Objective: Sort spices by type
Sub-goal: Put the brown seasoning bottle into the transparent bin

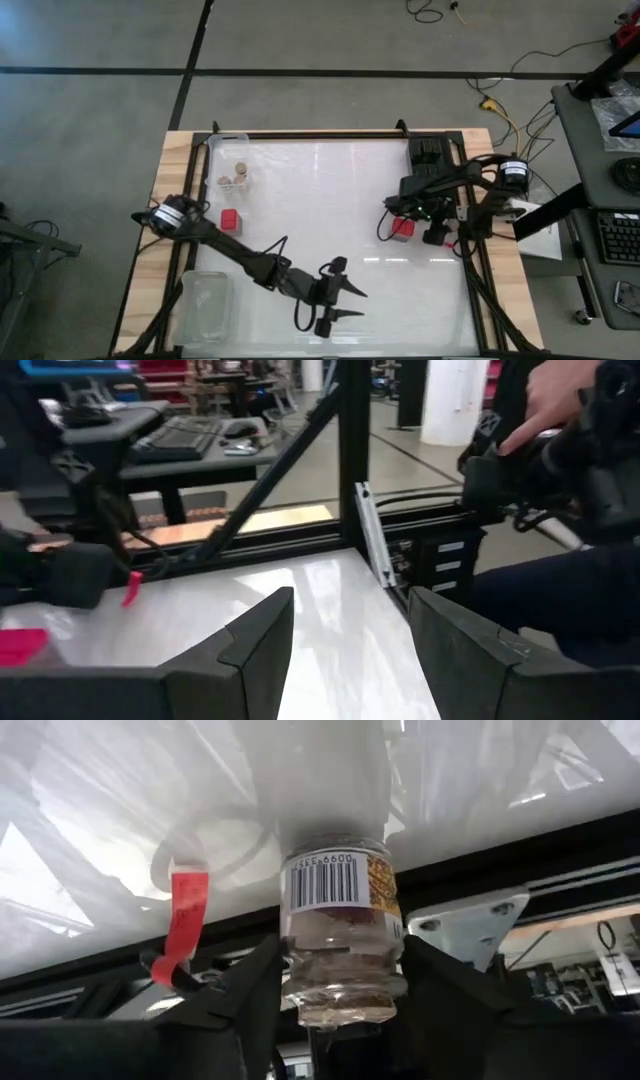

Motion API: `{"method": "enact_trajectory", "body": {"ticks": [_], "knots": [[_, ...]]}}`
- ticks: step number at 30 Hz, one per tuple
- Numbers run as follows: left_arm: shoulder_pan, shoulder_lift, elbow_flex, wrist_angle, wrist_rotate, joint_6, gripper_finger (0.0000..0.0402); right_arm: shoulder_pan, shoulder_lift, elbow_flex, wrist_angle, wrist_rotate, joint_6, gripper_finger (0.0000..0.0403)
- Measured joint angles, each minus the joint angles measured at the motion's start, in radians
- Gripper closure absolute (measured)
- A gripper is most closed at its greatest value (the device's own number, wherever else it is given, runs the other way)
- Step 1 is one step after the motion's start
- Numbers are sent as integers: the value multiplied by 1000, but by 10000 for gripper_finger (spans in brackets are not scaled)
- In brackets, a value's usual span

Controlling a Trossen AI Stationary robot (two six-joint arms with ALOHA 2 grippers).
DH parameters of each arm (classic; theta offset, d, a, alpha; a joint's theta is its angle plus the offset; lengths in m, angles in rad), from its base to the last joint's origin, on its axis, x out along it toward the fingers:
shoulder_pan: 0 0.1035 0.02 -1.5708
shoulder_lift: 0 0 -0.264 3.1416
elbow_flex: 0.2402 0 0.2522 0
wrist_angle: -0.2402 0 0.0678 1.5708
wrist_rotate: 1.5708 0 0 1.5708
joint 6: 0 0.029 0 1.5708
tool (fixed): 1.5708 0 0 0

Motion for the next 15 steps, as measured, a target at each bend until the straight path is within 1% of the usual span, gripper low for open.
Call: {"method": "enact_trajectory", "body": {"ticks": [4, 7, 11, 15], "knots": [[-12, -6, -12, -1, -56, 21, 219, 0, -34, 6, -18, 0, 3, 236], [-12, -7, -13, 0, -65, 22, 219, 0, -64, 7, -17, 0, 7, 239], [-11, -7, -13, 0, -66, 22, 219, 1, -102, 11, -19, 0, 24, 233], [-12, -8, -13, -21, -67, 20, 219, 3, -154, 43, -72, -9, 44, 238]]}}
